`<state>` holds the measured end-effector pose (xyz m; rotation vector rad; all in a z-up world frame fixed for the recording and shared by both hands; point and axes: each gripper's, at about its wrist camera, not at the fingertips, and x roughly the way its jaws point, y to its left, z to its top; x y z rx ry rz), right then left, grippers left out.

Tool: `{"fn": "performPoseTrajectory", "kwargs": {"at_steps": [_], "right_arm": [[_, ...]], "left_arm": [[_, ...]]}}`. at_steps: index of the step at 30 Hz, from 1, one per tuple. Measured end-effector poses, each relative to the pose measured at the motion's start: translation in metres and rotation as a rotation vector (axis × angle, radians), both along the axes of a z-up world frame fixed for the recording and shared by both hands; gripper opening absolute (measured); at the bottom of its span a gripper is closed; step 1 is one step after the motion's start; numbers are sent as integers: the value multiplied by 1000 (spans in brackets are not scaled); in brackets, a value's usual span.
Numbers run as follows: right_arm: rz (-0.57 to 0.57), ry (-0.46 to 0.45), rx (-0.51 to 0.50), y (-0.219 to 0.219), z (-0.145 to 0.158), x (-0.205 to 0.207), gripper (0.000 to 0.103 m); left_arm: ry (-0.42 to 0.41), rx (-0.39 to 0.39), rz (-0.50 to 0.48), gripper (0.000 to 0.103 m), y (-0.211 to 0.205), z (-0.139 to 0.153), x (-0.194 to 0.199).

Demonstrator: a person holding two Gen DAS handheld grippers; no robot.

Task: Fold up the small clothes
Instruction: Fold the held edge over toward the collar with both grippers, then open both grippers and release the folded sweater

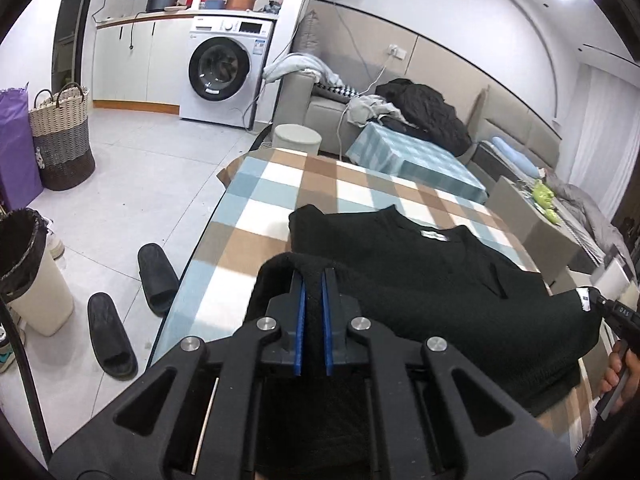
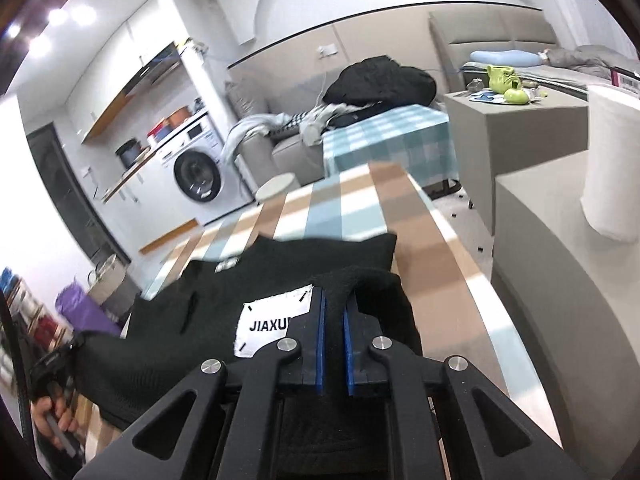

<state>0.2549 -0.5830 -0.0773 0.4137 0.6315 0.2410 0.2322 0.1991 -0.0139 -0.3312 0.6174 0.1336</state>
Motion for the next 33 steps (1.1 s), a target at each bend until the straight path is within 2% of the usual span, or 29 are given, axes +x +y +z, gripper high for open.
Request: {"fn": "performPoseTrajectory", "kwargs": {"at_steps": [2, 4, 7, 10, 11, 12, 15, 18, 23, 28, 30, 31, 32, 33], "right_arm": [[-11, 34, -16, 5, -7, 16, 7], [-26, 85, -30, 10, -20, 29, 8], [-43, 174, -46, 9, -37, 38, 21], [-43, 192, -7, -6, -43, 26, 34], [-48, 197, -6, -10, -43, 20, 40], [-56, 202, -6, -13, -43, 13, 43], [-34, 206, -9, -21, -41, -18, 43], [-2, 219, -35, -21, -44, -43, 44], [20, 281, -23, -24, -62, -72, 44], [61, 273, -10, -15, -68, -79, 44], [84, 279, -27, -7, -71, -76, 44], [87, 272, -55, -2, -70, -76, 43], [97, 264, -74, 2, -68, -75, 43], [112, 256, -90, 6, -67, -73, 39]], "left_arm": [[34, -10, 5, 5, 2, -7, 14], [92, 14, 16, 6, 3, -20, 26], [174, 13, 44, 16, 7, -36, 33], [170, -5, 68, 37, 12, -41, 22], [169, -6, 77, 50, 12, -41, 17], [166, -6, 83, 56, 12, -42, 13], [170, -6, 79, 58, 10, -43, -9], [216, -6, 61, 58, 3, -50, -37], [267, -38, 31, 58, -7, -62, -66], [284, 10, -2, 58, -25, -71, -78], [273, 15, -17, 37, -31, -73, -79], [271, 47, -11, 32, -35, -73, -79], [262, 66, -20, 18, -37, -71, -78], [257, 75, -23, 9, -38, -70, -78]]}}
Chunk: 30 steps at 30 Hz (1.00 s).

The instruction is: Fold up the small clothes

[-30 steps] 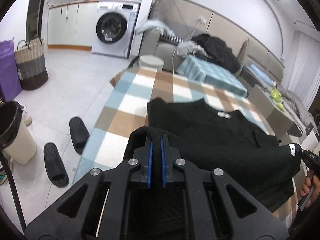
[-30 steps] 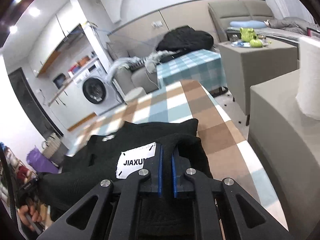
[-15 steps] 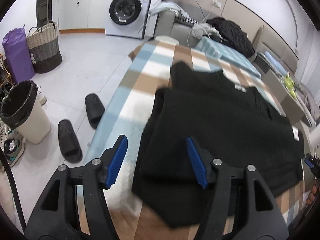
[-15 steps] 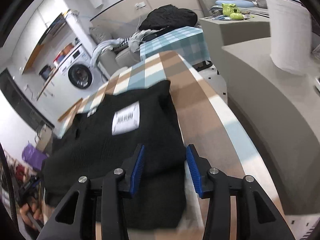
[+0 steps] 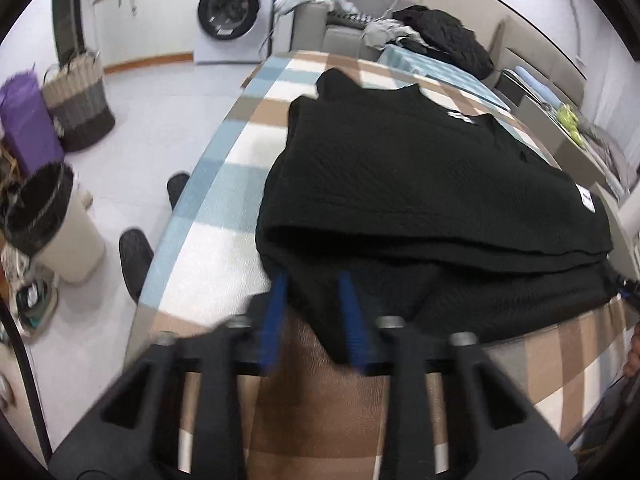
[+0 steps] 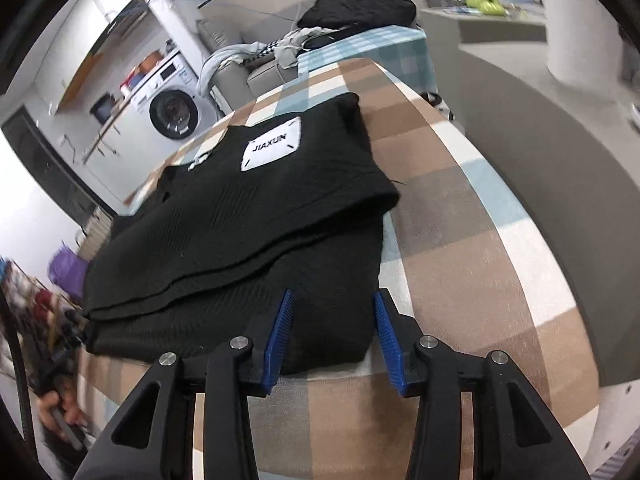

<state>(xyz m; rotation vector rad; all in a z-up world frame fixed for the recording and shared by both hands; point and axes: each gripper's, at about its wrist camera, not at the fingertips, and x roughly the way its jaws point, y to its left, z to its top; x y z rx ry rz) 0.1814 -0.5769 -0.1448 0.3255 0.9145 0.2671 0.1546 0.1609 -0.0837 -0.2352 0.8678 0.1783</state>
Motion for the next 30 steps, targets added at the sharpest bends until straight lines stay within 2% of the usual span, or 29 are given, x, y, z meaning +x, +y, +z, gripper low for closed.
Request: {"fn": "performPoseTrajectory", "kwargs": {"at_steps": [1, 3, 6, 10, 14, 17, 21, 22, 25, 27, 29, 30], "right_arm": [[10, -11, -19, 4, 0, -2, 36], [18, -32, -66, 7, 0, -3, 22], [16, -45, -88, 6, 0, -4, 15], [26, -44, -100, 3, -1, -10, 13], [33, -32, -103, 0, 0, -9, 13], [27, -34, -92, -3, 2, -8, 18], [-25, -68, -13, -14, 11, -7, 40], [-41, -84, 3, -18, 15, -6, 41], [-41, -94, 55, -22, 23, -2, 41], [-27, -90, 77, -19, 25, -1, 42], [-18, -80, 89, -14, 24, 1, 43], [-21, -78, 88, -12, 24, 2, 49]], "left_arm": [[-4, 14, 10, 6, 0, 1, 0], [-7, -10, 16, 5, 5, 2, 0], [-5, -14, 19, 4, 9, 3, -2], [6, 14, 11, 4, 7, 3, -10], [12, 7, 7, 4, 8, 5, -17], [5, -6, 6, 4, 9, 5, -20], [7, -30, 5, 6, 13, 10, -18], [3, -31, 8, 7, 13, 11, -20], [-27, -41, 17, 17, 16, 22, -24], [-53, -58, 31, 38, 17, 29, -28], [-75, -69, 41, 50, 18, 34, -30], [-88, -88, 43, 50, 19, 37, -30]]}}
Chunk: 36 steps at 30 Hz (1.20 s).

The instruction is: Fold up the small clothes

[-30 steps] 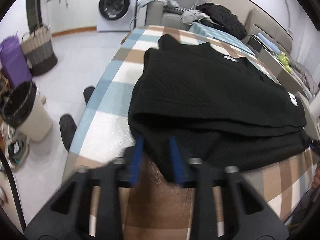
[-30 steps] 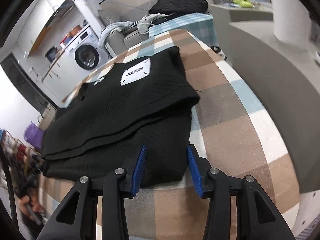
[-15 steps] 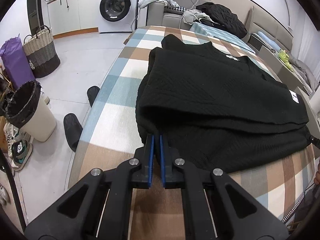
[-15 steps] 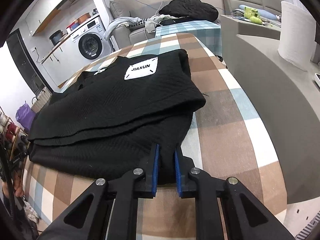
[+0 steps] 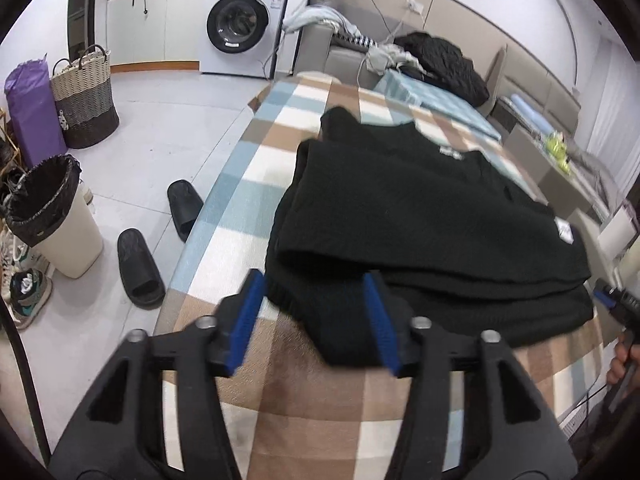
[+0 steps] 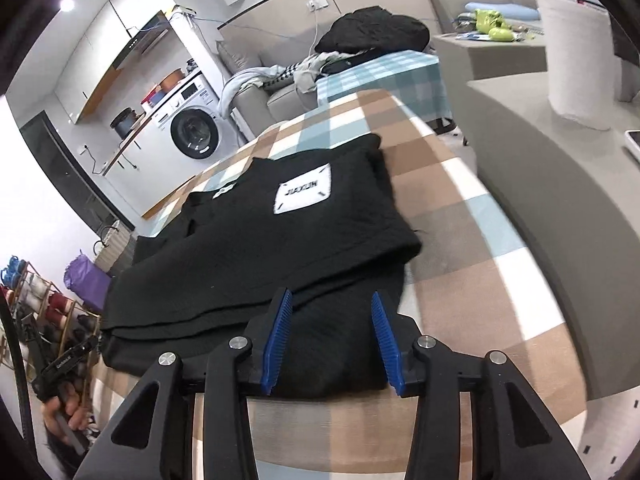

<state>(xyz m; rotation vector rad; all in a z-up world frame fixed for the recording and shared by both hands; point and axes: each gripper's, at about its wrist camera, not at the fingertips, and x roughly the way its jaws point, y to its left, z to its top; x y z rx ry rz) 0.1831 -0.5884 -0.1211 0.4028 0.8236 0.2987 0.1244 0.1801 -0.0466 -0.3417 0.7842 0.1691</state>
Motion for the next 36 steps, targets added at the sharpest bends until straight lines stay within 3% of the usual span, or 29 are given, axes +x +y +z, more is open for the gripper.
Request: {"fn": "performPoseTrajectory", "kwargs": {"at_steps": [6, 11, 16, 22, 28, 36], "right_arm": [[27, 22, 74, 10, -8, 0, 51], [57, 64, 96, 17, -16, 3, 51], [54, 67, 114, 15, -19, 3, 51], [59, 67, 109, 15, -21, 4, 54], [60, 69, 111, 14, -21, 5, 54], [62, 67, 106, 14, -22, 4, 55]], "left_arm": [[10, -147, -33, 50, -3, -6, 10], [53, -198, -22, 50, -3, -26, 21], [30, -286, -7, 50, 8, -41, 32], [7, -335, 39, 50, 17, -48, 49], [5, -302, 46, 50, 15, -46, 59], [-2, -327, 83, 50, 25, -47, 35]]}}
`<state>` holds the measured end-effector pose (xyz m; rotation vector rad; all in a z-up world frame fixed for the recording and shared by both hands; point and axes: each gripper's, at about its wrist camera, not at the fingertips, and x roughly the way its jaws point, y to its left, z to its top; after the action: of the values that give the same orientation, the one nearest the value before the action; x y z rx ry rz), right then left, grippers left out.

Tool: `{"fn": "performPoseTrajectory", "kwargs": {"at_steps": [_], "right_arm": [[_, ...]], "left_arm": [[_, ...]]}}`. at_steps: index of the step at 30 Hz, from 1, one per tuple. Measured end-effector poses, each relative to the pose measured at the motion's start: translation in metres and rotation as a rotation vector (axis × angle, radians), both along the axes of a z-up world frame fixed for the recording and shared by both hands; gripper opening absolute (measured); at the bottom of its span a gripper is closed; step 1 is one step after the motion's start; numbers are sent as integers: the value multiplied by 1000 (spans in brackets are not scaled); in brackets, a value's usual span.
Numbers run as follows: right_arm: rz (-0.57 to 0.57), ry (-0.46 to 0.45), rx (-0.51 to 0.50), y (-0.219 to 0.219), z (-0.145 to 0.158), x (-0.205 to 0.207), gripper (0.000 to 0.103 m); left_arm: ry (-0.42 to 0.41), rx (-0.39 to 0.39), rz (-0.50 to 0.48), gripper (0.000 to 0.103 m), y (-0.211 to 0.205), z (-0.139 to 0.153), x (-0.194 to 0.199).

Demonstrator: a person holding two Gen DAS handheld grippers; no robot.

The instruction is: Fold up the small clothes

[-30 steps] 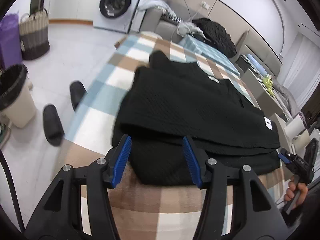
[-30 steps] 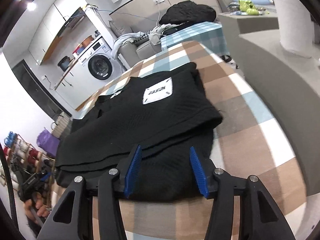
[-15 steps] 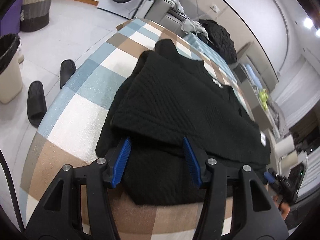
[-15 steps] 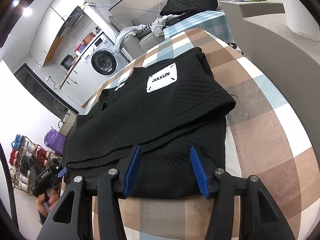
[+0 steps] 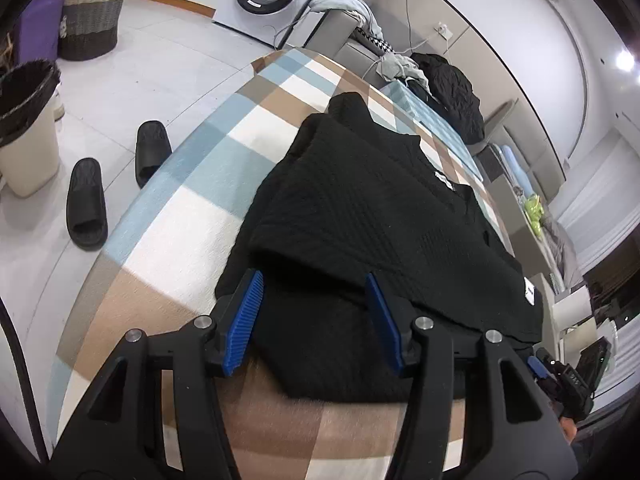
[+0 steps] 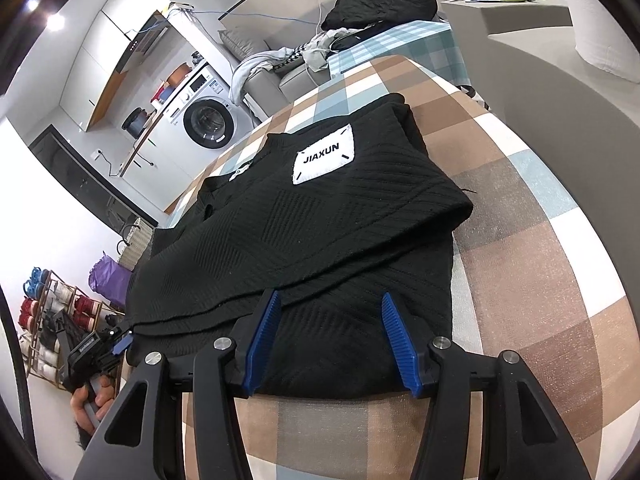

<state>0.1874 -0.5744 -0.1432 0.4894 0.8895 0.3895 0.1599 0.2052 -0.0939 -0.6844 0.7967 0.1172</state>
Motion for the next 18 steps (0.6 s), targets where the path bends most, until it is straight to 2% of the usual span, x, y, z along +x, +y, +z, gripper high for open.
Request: {"fn": "performPoseTrajectory", "kwargs": {"at_steps": [2, 5, 9, 10, 15, 18], "right_arm": [[1, -3, 1, 1, 0, 0, 57], [3, -7, -10, 4, 1, 0, 58], [7, -12, -19, 4, 3, -2, 58], [6, -12, -17, 3, 3, -3, 58], [5, -13, -17, 4, 2, -1, 58], [6, -12, -18, 3, 3, -1, 58]], "left_arm": [[-14, -12, 11, 50, 3, -1, -4], [-23, 13, 44, 50, 5, 1, -3], [-18, 151, 90, 50, 3, 12, -2], [-21, 164, 84, 50, 5, 13, -1], [-7, 135, 38, 50, 7, 2, 12], [-46, 149, -1, 50, -4, 9, 14]]}}
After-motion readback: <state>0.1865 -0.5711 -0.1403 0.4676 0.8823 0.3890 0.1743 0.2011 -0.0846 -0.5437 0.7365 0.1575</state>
